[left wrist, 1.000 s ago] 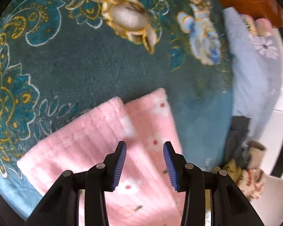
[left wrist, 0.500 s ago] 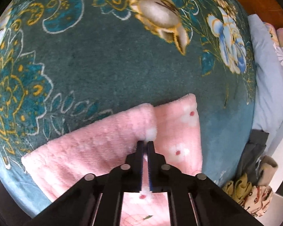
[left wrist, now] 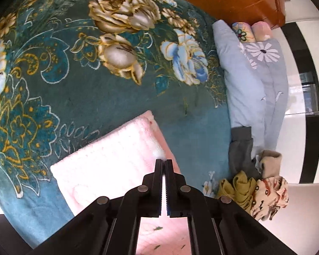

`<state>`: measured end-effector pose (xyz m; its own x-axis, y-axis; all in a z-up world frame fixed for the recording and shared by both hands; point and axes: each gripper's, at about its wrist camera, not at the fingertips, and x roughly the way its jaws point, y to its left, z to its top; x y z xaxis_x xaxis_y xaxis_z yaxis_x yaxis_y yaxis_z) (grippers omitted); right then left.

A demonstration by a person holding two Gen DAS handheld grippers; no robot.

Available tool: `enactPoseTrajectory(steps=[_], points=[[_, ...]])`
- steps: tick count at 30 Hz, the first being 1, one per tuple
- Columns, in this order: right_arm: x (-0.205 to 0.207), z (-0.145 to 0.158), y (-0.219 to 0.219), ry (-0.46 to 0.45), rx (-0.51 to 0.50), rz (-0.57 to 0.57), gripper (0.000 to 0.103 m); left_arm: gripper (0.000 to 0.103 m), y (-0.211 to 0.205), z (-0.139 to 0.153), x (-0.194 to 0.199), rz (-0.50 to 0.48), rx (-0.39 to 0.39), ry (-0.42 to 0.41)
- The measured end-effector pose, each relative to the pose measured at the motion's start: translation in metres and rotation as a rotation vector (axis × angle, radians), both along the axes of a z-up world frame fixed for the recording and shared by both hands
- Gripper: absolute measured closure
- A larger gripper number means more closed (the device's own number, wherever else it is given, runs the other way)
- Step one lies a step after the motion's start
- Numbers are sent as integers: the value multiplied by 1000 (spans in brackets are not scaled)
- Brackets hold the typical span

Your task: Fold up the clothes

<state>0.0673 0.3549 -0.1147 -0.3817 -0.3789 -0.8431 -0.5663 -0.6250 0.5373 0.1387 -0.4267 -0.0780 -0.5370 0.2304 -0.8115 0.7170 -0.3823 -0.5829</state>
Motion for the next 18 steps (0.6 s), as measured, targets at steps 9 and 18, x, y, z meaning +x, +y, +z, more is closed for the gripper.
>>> enactPoseTrajectory(steps=[9,18], points=[[-19,-41,3,-268,-4,-240,57,101,-1,-21,-8,31,4,-64],[-15,-57,12,-313,-34,-240,100,101,-1,-2,10,28,-11,-21]])
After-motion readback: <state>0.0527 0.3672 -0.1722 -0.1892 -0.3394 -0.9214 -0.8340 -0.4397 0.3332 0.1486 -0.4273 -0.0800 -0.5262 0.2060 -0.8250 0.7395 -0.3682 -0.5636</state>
